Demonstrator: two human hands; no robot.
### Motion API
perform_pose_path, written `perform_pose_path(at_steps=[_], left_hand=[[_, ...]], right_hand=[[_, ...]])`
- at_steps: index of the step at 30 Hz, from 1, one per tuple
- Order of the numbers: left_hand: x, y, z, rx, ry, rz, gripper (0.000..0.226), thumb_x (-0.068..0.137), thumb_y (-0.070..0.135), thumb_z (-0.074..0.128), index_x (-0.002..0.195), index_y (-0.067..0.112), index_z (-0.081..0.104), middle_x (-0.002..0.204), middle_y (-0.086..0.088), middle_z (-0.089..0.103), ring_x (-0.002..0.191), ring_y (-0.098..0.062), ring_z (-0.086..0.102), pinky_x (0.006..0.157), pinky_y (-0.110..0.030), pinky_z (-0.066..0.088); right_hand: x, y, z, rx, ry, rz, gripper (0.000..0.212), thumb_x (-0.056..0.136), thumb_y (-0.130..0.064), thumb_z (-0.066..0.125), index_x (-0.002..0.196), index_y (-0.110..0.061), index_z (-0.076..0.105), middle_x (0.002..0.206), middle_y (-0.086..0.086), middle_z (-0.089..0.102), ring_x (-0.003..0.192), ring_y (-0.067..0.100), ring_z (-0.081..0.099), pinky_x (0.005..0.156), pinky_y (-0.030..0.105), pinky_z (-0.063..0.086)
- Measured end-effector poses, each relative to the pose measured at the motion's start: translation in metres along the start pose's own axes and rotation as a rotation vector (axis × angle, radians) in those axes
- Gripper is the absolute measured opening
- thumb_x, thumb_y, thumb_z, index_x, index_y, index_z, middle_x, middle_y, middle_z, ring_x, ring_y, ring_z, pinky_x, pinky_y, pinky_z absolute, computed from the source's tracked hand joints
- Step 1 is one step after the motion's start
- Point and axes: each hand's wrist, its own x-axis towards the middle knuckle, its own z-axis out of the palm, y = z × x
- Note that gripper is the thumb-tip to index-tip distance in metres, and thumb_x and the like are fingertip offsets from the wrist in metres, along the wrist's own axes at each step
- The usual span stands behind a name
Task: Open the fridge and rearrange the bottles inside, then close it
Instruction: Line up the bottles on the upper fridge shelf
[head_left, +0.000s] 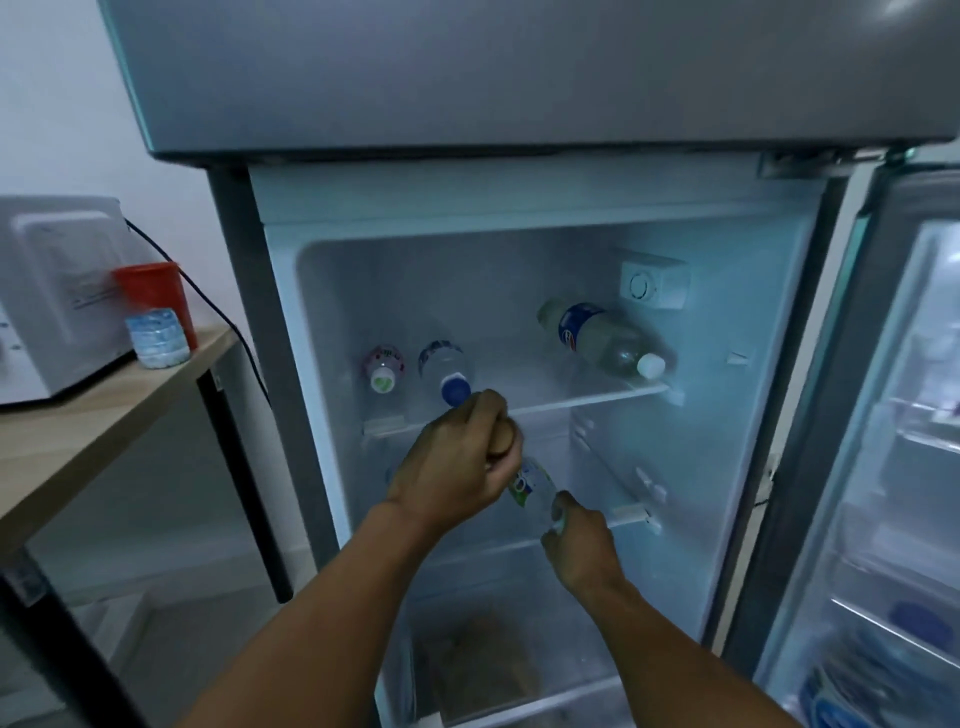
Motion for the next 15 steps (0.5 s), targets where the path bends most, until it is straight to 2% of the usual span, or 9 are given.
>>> perform_pose_path(at_steps=[3,6,8,12,15], left_hand=[[0.01,0.012,-0.011,-0.026,0.079,0.056,0.021,0.084,0.021,0.068,0.093,0.012,0.051,0.076,-0.002,0.059,0.056,-0.02,0.055,0.045,-0.031,0.046],[0.019,0.021,-0.018,-0.052,0.166,0.04,0.02,0.086,0.025,0.065,0.095,0.013,0.051,0.083,-0.001,0.059,0.067,-0.016,0.053,0.055,-0.026,0.045],[0.026,0.023,-0.021,-0.035,0.17,0.033,0.018,0.087,0.019,0.067,0.095,0.009,0.054,0.089,-0.006,0.06,0.075,-0.018,0.053,0.063,-0.025,0.044],[0.032,0.023,-0.016,0.055,0.017,-0.028,0.011,0.093,0.014,0.06,0.091,0.003,0.058,0.093,-0.013,0.057,0.08,-0.029,0.054,0.065,-0.045,0.049],[0.024,0.02,0.003,0.187,-0.112,-0.029,0.009,0.094,0.007,0.056,0.101,0.006,0.061,0.106,-0.009,0.056,0.087,-0.023,0.054,0.063,-0.043,0.051]], right_hand=[[-0.012,0.001,-0.01,0.062,0.017,0.028,0.019,0.083,-0.01,0.061,0.088,-0.017,0.044,0.077,0.006,0.052,0.073,0.032,0.064,0.056,0.03,0.048],[-0.016,0.003,-0.017,0.094,0.039,0.055,0.021,0.082,-0.009,0.062,0.09,-0.015,0.043,0.089,0.016,0.059,0.078,0.033,0.064,0.058,0.027,0.043],[-0.016,0.003,-0.021,0.1,0.047,0.066,0.026,0.083,-0.011,0.065,0.095,-0.014,0.042,0.099,0.019,0.061,0.087,0.034,0.064,0.062,0.026,0.041],[-0.018,0.005,-0.022,0.113,0.055,0.054,0.034,0.084,-0.007,0.07,0.105,-0.008,0.044,0.107,0.02,0.06,0.094,0.033,0.063,0.067,0.028,0.045],[-0.019,0.009,-0.024,0.071,0.104,-0.017,0.04,0.089,-0.012,0.065,0.123,-0.006,0.044,0.105,0.016,0.061,0.094,0.029,0.063,0.075,0.03,0.051]])
